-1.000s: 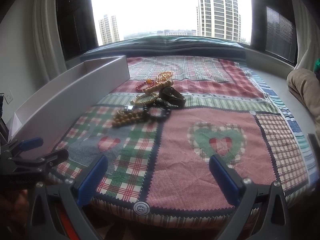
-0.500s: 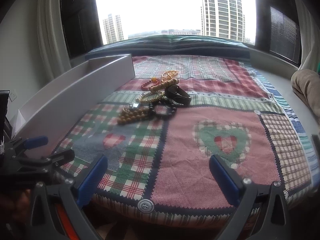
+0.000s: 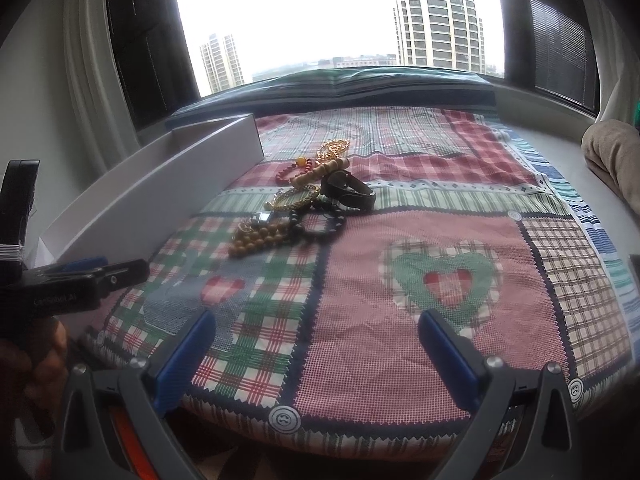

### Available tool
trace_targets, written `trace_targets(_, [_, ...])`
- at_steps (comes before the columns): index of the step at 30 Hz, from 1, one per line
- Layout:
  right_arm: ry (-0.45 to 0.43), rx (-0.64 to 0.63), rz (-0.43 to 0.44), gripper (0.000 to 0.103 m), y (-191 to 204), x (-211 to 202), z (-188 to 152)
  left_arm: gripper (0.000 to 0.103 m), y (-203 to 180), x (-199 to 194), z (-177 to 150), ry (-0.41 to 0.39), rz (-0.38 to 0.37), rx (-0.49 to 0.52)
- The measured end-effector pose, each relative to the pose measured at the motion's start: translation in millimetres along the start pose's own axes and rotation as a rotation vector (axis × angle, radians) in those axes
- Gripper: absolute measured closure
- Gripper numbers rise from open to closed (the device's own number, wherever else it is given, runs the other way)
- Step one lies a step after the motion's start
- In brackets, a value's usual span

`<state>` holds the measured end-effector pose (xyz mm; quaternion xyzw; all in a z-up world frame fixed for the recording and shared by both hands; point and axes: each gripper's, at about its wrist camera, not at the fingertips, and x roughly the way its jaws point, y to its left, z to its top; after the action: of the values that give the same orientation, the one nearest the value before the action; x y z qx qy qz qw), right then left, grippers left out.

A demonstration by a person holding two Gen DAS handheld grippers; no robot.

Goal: Organize jewelry

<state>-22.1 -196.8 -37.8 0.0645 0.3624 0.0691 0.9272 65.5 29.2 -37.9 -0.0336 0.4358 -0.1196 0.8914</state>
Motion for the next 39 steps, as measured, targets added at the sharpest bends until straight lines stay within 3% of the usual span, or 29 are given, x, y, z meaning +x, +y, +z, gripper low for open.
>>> trace_targets(3, [-0.003,0.01,-0.006,0.0,-4.0,-2.0,0.1,0.001,-3.3,20.0,25.1,-0.005,-0.035,-0.02])
trace_targets(6, [-0.003,0.024,-0.012,0.0,-8.6,-4.4,-1.8,0.003,-16.5,53.9,47.1,0.034,-0.068,0.035])
trace_targets(10, [0.001,0.039,-0.016,0.0,-13.1,-8.0,-4.4,0.03,-33.4,108.6,59.1,0.136,0.013,0.139])
trace_targets(13, [-0.006,0.044,-0.022,0.0,-15.2,-14.5,-6.6,0.033,-35.4,131.6,57.6,0.181,0.011,0.149])
trace_targets(14, [-0.01,0.043,-0.028,0.0,-16.3,-17.2,-7.6,0.036,-36.3,132.3,57.6,0.164,0.017,0.152])
trace_targets(15, [-0.011,0.043,-0.034,0.0,-17.4,-18.7,-8.4,0.043,-37.8,131.6,58.0,0.154,0.008,0.159])
trace_targets(16, [-0.011,0.044,-0.039,0.0,-19.3,-19.5,-9.2,0.064,-37.9,130.9,59.4,0.159,-0.025,0.158])
trace_targets(17, [-0.009,0.046,-0.043,0.0,-20.9,-19.4,-10.1,0.075,-36.7,128.8,60.9,0.164,-0.051,0.146])
trace_targets(19, [0.002,0.05,-0.047,0.0,-24.1,-17.0,-11.1,0.082,-28.5,122.0,66.2,0.16,-0.098,0.1])
trace_targets(24, [0.008,0.054,-0.029,0.0,-32.1,-10.1,-1.7,0.083,-5.7,88.5,64.3,0.14,-0.163,0.025])
trace_targets(27, [0.051,0.062,0.096,0.0,-42.8,14.9,17.7,0.083,3.0,63.8,56.8,0.121,-0.186,0.003])
trace_targets(29, [0.149,0.028,0.159,0.001,-43.4,49.6,33.5,0.083,5.8,50.2,52.3,0.109,-0.193,-0.001])
trace_targets(31, [0.212,-0.034,0.194,0.027,-37.9,81.6,49.6,0.083,8.2,38.4,46.7,0.099,-0.196,-0.003])
trace_targets(32, [0.233,-0.065,0.205,0.034,-33.1,95.2,57.7,0.083,10.2,32.8,43.4,0.096,-0.197,-0.007])
trace_targets(37, [0.28,-0.254,0.261,0.039,4.1,148.8,85.3,0.083,19.0,24.0,28.8,0.104,-0.172,-0.015])
trace_targets(39, [0.336,-0.277,0.275,0.046,14.7,171.0,88.7,0.083,24.0,22.3,23.2,0.109,-0.16,-0.017])
